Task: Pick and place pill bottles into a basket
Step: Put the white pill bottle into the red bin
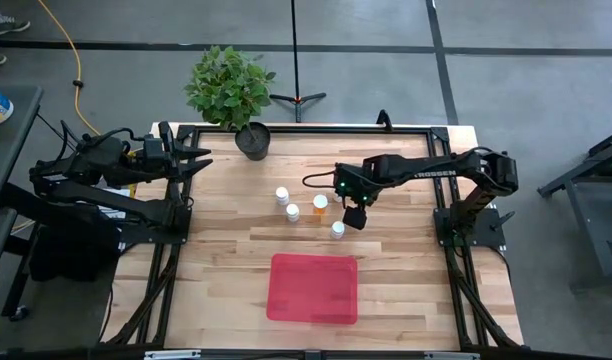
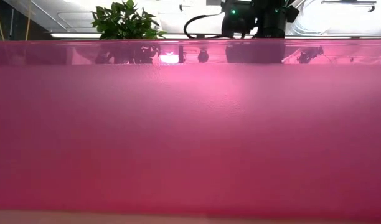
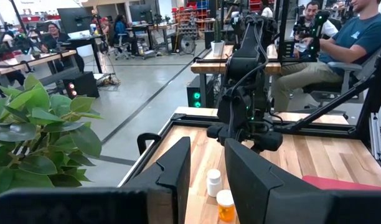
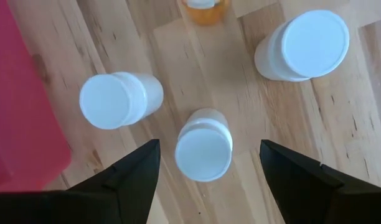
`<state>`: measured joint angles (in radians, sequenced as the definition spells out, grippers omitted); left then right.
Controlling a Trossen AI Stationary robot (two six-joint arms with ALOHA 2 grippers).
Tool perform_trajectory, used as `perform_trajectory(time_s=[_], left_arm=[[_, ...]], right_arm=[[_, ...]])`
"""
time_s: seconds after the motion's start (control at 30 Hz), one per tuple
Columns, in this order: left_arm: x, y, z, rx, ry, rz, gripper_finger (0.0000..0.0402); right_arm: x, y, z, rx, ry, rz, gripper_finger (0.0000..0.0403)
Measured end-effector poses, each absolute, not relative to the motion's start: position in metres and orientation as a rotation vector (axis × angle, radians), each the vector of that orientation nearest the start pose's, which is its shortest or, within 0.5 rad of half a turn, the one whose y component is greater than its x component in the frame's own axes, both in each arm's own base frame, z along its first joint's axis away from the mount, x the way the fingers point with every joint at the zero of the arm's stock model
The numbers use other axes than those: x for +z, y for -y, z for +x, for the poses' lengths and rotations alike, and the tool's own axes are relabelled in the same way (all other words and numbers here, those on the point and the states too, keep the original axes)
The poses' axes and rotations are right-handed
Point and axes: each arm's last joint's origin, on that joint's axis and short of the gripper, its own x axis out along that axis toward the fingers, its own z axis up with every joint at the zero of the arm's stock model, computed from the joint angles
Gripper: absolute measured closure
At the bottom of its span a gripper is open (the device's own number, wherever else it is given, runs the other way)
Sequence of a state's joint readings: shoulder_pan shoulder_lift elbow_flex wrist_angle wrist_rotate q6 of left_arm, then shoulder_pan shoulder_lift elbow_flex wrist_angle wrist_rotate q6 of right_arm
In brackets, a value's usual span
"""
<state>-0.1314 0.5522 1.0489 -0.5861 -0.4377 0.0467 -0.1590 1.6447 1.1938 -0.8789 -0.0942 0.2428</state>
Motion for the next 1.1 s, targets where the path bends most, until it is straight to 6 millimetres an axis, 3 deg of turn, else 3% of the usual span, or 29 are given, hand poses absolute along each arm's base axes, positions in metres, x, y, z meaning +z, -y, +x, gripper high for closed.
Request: perform_trajectory(time_s=[0.4,0.93,1.1], left_arm=[[0.403,-0.002,0.077,0.304,-0.093,0.072,0.0268],[0.403,-0.002,0.077,0.304,-0.093,0.072,0.0268],[0.403,-0.002,0.077,0.304,-0.093,0.072,0.0268]], right_arm=[[0.218,0.046,0.304,-0.220,-1.341,0.391,0.0137],[0.191,0.047,0.315,-0.201,-1.421,0.405,0.0138],[0.188,0.047,0.316,-0.199,-1.432,0.403,0.0156]])
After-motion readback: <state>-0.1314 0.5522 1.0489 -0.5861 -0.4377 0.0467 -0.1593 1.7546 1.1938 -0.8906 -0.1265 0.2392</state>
